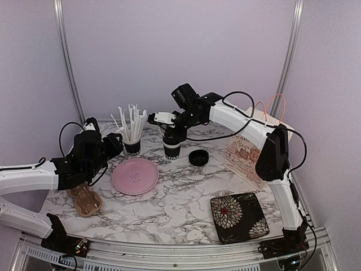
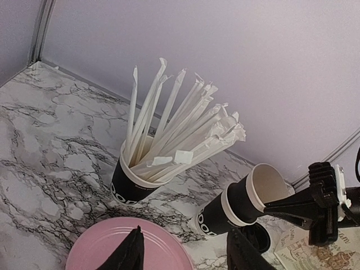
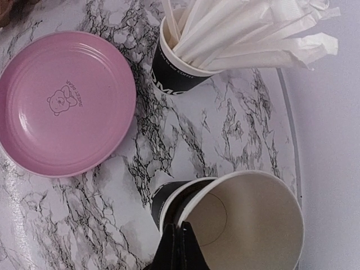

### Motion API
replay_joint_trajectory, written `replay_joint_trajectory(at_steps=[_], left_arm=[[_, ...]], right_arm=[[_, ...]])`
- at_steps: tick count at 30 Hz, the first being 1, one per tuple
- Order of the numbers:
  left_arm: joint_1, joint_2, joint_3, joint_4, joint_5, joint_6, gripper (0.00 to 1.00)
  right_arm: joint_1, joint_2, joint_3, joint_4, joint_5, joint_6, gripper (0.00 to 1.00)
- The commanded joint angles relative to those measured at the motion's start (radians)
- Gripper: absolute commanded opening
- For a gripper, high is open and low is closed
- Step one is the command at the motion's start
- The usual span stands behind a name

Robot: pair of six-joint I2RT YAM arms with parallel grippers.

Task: Pack the takeout coffee

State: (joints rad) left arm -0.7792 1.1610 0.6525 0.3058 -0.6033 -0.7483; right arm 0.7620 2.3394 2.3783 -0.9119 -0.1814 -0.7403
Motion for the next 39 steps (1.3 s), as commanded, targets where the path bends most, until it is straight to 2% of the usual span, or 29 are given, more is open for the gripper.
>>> replay_joint_trajectory(at_steps=[1,7,11,13,16,20,23,27,32,39], left_arm=[[-0.002,-0.035,-0.014,-0.030,-0.009,-0.005,0.51],[-0.002,-0.042,-0.021,-0.046,0.023,0.005,0.51],[-0.002,-0.042,0.008,-0.075,0.074,0.098,0.53],[-0.002,-0.047,0.045,-0.121,0.105,0.184,0.55],[-0.002,-0.059,0.130,-0.233,0.130,0.312,0.59],[0.005,-0.065,0.230,-0.319,0.146,0.481,0.66],[0.009,-0.034,0.292,-0.354,0.133,0.574,0.71],[0.038,-0.001,0.301,-0.319,0.134,0.625,0.72],[0.127,-0.044,0.216,-0.230,0.225,0.519,0.71],[0.144,-0.090,0.185,-0.224,0.234,0.526,0.71]], right_arm=[[-0.016,-0.050,0.042,0.028,-0.042,0.041,0.00],[0.003,-0.163,-0.012,0.020,-0.043,0.048,0.00],[0.027,-0.267,-0.085,0.033,-0.058,0.049,0.00],[0.040,-0.331,-0.139,0.026,-0.113,0.046,0.00],[0.056,-0.446,-0.312,0.041,-0.226,0.036,0.00],[0.083,-0.601,-0.652,0.117,-0.347,-0.024,0.00],[0.114,-0.661,-0.819,0.181,-0.374,-0.059,0.00],[0.179,-0.632,-0.884,0.206,-0.294,-0.078,0.00],[0.233,-0.557,-0.890,0.218,-0.269,-0.073,0.00],[0.267,-0.494,-0.884,0.255,-0.230,-0.058,0.00]])
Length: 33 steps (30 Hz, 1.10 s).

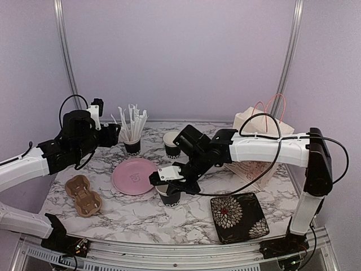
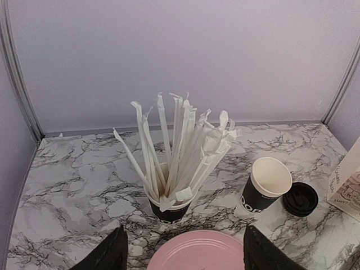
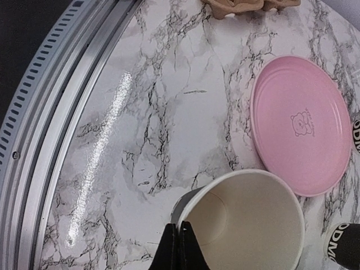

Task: Pack the takeout coffee

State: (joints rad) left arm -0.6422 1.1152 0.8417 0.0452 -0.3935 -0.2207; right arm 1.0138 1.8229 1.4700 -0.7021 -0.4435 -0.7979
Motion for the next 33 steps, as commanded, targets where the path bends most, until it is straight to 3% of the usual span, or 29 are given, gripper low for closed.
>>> replay_joint_trajectory(at_steps=[1,8,13,15,20,27,30,33], left_arm=[[0.010,-0.046,-0.007,0.035,0.027,-0.003,0.71],[0.023,-0.049,-0.004,0.027,0.053,-0.004,0.71],[0.030,-0.052,-0.004,0.024,0.059,-0.002,0.71],[0.032,-0.052,-0.003,0.022,0.063,-0.002,0.71],[0.037,-0.053,0.002,0.020,0.085,-0.002,0.71],[0.047,-0.061,0.003,0.018,0.110,-0.008,0.71],[0.051,-0.064,0.005,0.013,0.112,-0.007,0.71],[0.053,-0.070,0.003,0.009,0.113,-0.004,0.71]], right_arm=[[0.017,0.026,0.025,0.046,0.032,0.000,0.00],[0.029,0.033,0.019,0.033,0.012,0.001,0.01],[0.025,-0.015,0.042,-0.008,0.023,-0.006,0.27],[0.007,-0.047,0.062,-0.027,0.011,0.003,0.33],[-0.138,-0.063,0.158,-0.089,0.011,0.069,0.36],[-0.348,0.091,0.275,-0.145,0.191,0.118,0.37],[-0.386,0.161,0.322,-0.174,0.238,0.112,0.48],[-0.399,0.230,0.378,-0.218,0.268,0.093,0.53]])
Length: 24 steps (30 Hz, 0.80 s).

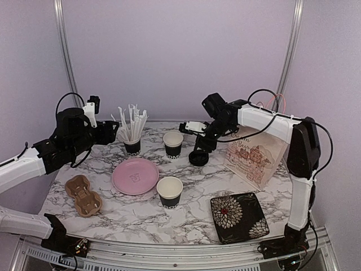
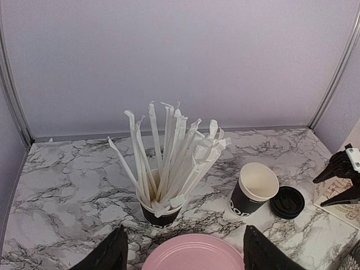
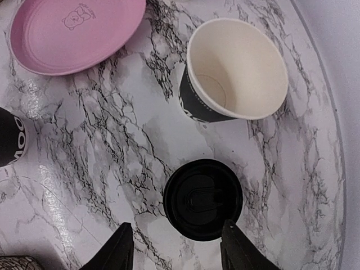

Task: Pack the takeout coffee

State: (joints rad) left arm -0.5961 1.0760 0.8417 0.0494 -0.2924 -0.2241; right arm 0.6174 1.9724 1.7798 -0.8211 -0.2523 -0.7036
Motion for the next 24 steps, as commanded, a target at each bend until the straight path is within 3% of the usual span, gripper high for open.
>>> replay_joint_trajectory(at_steps=[1,10,24], left_arm=[[0.008,-0.031,0.003,0.003,0.012,0.001,0.71],[0.013,-0.038,0.003,0.000,0.032,0.001,0.71],[0.023,-0.032,0.003,-0.001,0.053,-0.002,0.71]], right_arm=[[-0.002,0.102,0.086,-0.107,0.089,-0.004,0.57],[-0.004,0.265,0.200,-0.124,0.204,-0.008,0.56],[-0.008,0.324,0.263,-0.179,0.148,-0.050,0.47]])
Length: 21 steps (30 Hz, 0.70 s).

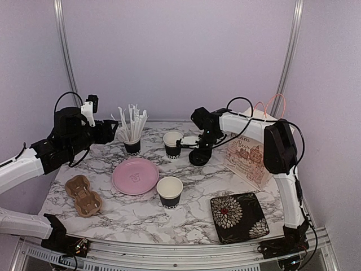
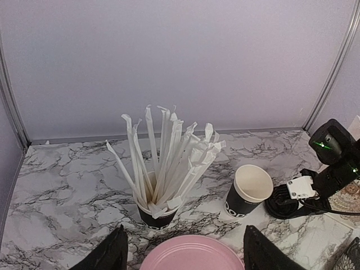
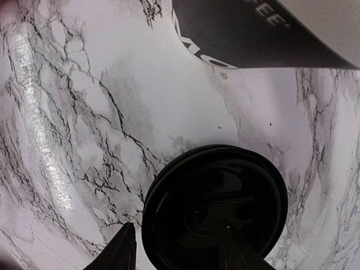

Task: Pack the takeout coffee

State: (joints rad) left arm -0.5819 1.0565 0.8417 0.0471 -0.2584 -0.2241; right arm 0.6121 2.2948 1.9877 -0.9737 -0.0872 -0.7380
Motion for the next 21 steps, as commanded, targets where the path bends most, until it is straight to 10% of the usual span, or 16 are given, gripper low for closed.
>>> replay_joint_trajectory(at_steps=[1,21], left_arm=[[0.010,-0.013,0.004,0.001,0.020,-0.002,0.71],[0.024,-0.009,0.003,0.003,0.038,-0.009,0.71]], right_arm=[[-0.002,0.005,0.057,-0.033,-0.019,-0.017,0.46],[-0.002,0.055,0.093,-0.130,-0.025,-0.038,0.20]])
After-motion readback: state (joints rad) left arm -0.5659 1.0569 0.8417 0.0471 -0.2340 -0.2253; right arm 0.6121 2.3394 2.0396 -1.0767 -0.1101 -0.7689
